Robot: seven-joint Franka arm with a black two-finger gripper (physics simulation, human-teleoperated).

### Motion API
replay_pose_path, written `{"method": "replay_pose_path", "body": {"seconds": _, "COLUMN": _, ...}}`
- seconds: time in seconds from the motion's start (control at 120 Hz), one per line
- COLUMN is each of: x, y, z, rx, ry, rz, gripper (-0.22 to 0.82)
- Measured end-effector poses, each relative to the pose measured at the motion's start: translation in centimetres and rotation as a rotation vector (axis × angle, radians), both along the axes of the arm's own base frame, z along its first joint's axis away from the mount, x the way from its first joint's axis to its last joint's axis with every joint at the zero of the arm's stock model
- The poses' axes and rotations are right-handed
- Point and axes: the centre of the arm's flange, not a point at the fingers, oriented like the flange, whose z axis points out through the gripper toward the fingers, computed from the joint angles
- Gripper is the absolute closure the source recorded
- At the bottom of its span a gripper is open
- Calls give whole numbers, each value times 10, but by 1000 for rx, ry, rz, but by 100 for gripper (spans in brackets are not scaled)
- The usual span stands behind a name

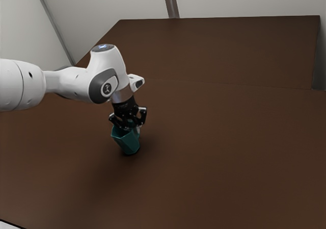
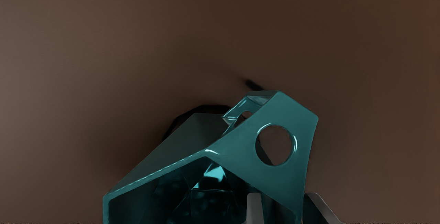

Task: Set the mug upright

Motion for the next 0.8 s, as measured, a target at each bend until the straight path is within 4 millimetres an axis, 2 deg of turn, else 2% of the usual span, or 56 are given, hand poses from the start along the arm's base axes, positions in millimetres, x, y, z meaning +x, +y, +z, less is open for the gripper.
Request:
{"method": "replay_pose_path", "body": {"seconds": 0.133, "x": -2, "y": -6, "z": 16, "rx": 8, "ry": -18, "rz": 9, "gripper": 31}}
{"method": "replay_pose_path", "body": {"seconds": 0.292, "x": -5, "y": -9, "z": 40, "rx": 17, "ry": -55, "rz": 22, "gripper": 15}}
{"method": "replay_pose_path", "body": {"seconds": 0.4, "x": -7, "y": -14, "z": 62, "rx": 22, "ry": -93, "rz": 23, "gripper": 9}}
{"method": "replay_pose_path", "body": {"seconds": 0.65, "x": 14, "y": -32, "z": 147, "rx": 63, "ry": -181, "rz": -95, "gripper": 3}}
{"method": "replay_pose_path", "body": {"seconds": 0.8, "x": 18, "y": -41, "z": 193, "rx": 103, "ry": -200, "rz": -173, "gripper": 1}}
